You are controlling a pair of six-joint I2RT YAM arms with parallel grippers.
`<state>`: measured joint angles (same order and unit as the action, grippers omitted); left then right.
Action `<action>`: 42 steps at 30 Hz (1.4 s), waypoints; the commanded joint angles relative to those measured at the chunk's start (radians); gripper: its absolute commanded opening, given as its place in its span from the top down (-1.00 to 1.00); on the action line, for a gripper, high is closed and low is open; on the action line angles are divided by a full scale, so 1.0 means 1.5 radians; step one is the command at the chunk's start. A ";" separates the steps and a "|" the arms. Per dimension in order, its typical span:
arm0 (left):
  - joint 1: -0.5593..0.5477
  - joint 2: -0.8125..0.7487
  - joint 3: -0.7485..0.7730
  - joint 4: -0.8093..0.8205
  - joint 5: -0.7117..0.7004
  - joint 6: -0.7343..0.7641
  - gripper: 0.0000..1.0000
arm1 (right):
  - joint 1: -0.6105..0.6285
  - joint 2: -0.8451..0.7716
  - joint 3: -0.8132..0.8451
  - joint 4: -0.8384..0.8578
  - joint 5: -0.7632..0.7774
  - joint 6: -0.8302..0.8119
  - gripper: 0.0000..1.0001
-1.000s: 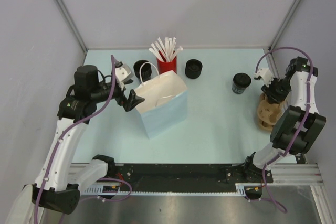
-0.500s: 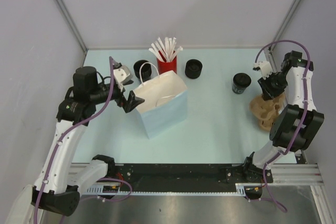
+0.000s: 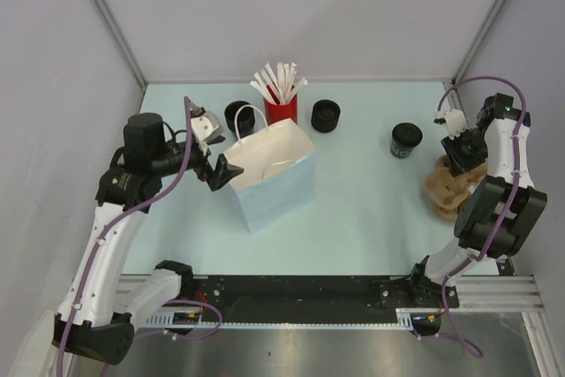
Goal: Pack the takeout coffee
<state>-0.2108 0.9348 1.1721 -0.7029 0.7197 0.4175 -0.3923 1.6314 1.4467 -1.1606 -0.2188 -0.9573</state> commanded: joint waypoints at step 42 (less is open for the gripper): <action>0.005 -0.018 -0.011 0.020 0.024 -0.016 -0.99 | 0.015 0.030 -0.045 0.076 0.024 0.057 -0.34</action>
<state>-0.2104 0.9272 1.1572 -0.6964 0.7368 0.4080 -0.3946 1.6638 1.3876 -1.0695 -0.1909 -0.9043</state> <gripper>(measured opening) 0.994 0.667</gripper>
